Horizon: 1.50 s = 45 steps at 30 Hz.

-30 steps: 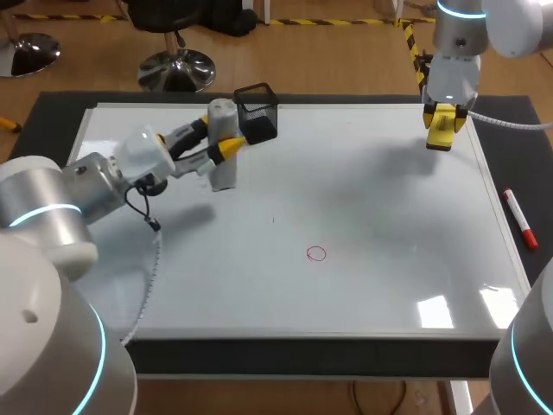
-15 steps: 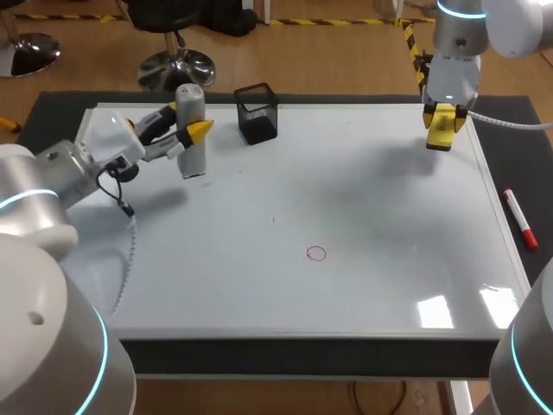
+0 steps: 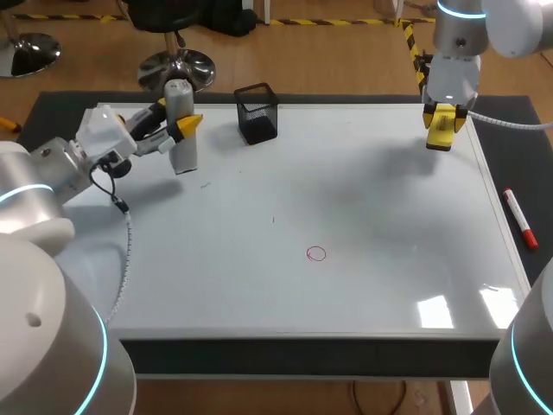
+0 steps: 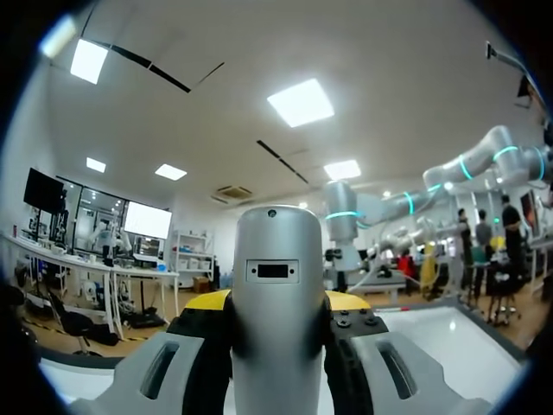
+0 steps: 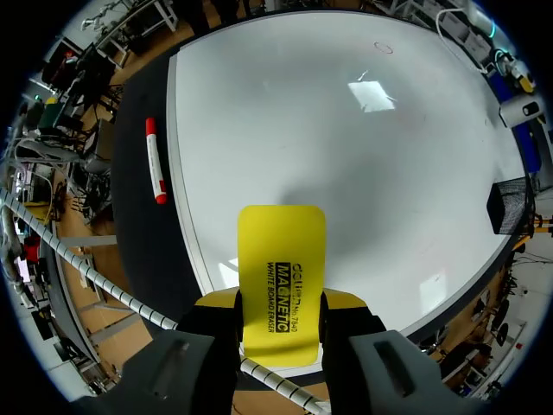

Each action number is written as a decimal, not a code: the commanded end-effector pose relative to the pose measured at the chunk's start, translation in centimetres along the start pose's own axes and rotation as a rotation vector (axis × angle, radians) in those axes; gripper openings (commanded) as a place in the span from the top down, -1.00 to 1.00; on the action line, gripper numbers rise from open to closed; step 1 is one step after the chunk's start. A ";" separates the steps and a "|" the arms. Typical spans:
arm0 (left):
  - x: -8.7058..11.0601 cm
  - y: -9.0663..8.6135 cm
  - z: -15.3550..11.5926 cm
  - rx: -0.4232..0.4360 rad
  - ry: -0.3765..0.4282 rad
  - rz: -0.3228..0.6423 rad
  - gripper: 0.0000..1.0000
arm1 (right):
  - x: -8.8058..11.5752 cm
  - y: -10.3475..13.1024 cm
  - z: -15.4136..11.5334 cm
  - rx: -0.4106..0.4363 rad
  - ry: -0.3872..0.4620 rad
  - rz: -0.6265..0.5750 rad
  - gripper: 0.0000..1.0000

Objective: Pick up the inspection probe, press it on each red-marked spot on the whiteboard one by one, put down the probe, pick up the eraser, and wipe off all the red marks.

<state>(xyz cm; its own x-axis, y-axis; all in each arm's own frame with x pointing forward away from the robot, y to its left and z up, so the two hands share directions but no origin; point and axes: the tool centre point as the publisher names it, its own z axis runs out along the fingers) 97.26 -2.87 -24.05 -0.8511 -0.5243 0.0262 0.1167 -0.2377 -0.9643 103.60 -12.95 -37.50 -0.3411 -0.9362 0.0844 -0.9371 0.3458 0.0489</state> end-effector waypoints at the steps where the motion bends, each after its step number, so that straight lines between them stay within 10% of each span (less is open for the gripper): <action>1: -0.2 0.1 0.1 0.009 0.004 -0.002 1.00 | 0.0 -0.1 -0.1 0.000 0.003 -0.002 1.00; 23: -0.1 -0.3 0.1 0.016 0.010 0.001 1.00 | 0.0 -0.1 -0.1 0.000 0.003 -0.002 1.00; 45: -0.1 -0.3 0.1 0.016 0.010 0.001 1.00 | -10.0 10.3 -2.2 0.061 -0.005 -0.312 1.00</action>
<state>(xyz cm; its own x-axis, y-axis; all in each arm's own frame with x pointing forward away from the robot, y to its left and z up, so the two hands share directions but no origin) 97.34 -2.82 -23.83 -0.8561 -0.5164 0.0225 0.1254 -0.2497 -0.9602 99.04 -0.85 -36.24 -0.0462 -0.9974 0.0558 -0.9975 0.0490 0.0506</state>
